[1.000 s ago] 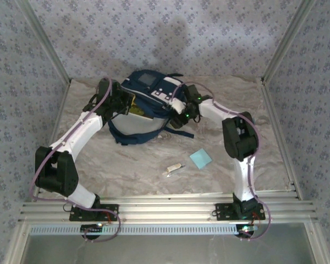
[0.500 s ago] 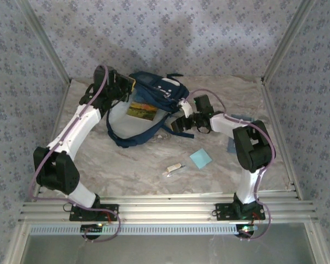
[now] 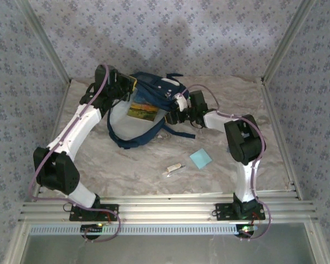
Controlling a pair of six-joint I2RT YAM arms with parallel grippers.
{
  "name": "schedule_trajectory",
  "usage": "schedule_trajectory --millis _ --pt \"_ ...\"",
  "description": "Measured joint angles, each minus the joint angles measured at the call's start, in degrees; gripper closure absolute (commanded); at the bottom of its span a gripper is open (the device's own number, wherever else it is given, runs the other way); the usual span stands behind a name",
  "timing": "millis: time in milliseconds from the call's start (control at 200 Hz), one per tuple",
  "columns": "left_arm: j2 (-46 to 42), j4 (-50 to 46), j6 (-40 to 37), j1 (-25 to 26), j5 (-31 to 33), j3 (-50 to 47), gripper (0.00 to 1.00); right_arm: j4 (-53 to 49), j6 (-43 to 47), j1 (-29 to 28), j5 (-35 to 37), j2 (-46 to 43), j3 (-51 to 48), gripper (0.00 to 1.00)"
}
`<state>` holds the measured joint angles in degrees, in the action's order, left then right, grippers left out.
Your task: Pack books, pencil case, and school supplies into a backpack
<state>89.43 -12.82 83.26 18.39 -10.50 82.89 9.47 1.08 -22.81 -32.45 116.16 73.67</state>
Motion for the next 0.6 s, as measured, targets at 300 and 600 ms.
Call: schedule_trajectory --millis 300,600 --pt "0.0 0.59 0.26 0.04 0.24 -0.33 1.0 -0.9 -1.57 0.87 -2.36 1.75 2.49 0.82" --pt "0.0 1.57 0.92 0.04 0.22 -1.53 1.0 -3.8 -1.73 1.75 -5.11 1.38 1.64 1.0"
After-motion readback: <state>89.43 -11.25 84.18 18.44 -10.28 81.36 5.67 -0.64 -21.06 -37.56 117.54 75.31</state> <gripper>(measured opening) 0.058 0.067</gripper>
